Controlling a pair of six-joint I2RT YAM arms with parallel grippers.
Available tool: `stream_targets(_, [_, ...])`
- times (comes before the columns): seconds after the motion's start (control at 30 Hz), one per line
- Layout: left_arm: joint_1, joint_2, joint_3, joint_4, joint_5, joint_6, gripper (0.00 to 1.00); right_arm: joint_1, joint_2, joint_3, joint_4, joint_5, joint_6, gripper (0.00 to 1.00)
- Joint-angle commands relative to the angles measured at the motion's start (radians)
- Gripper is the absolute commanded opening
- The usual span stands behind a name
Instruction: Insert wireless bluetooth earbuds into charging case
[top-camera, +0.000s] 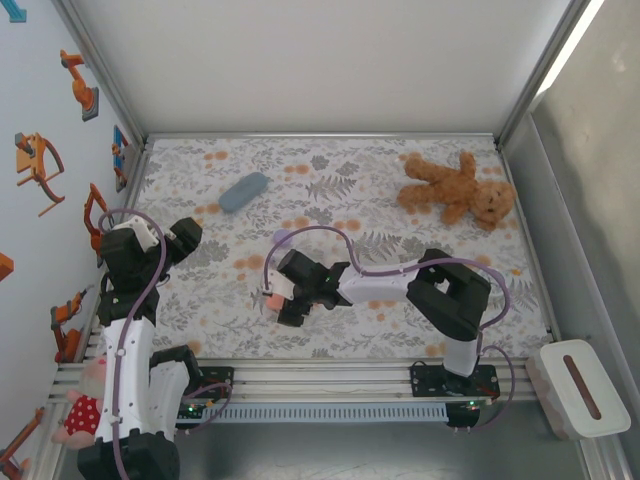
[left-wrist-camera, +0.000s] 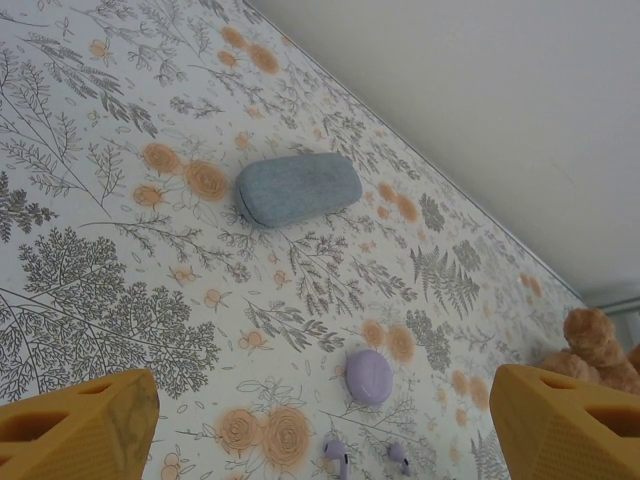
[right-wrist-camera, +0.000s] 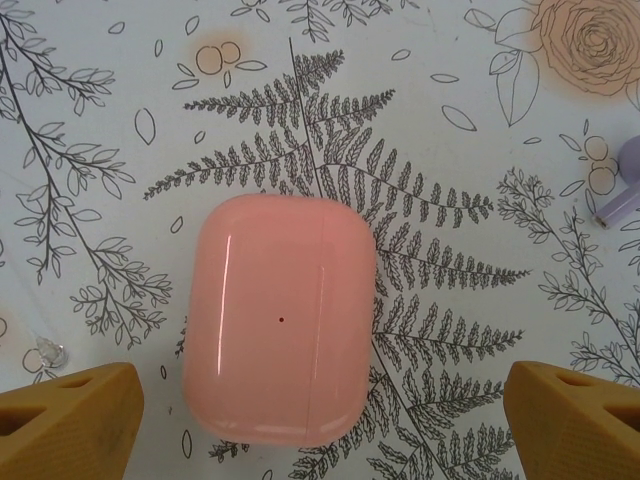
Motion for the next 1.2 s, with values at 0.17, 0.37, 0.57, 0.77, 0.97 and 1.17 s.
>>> stream_targets(0.17, [0.008,-0.025,-0.003,0.001,-0.004,0.019,0.86,-0.005,0.051,0.004,0.023,0.009,-0.028,0.86])
stream_targets(0.37, [0.009,-0.026,-0.003,0.000,-0.001,0.016,0.86,0.003,0.097,0.043,-0.003,0.013,-0.025,0.75])
stream_targets(0.57, [0.009,-0.030,-0.001,-0.002,-0.002,0.015,0.86,0.006,0.107,0.048,0.009,0.009,-0.006,0.68])
stream_targets(0.77, [0.010,-0.033,0.001,-0.008,-0.001,0.013,0.86,0.005,0.110,0.050,0.026,0.004,0.023,0.60])
stream_targets(0.97, [0.010,-0.043,0.004,-0.023,-0.003,0.017,0.86,0.004,0.115,0.053,0.044,-0.004,0.045,0.50])
stream_targets(1.17, [0.011,-0.053,0.007,-0.046,0.012,0.024,0.86,0.002,0.089,0.042,0.065,0.007,0.050,0.46])
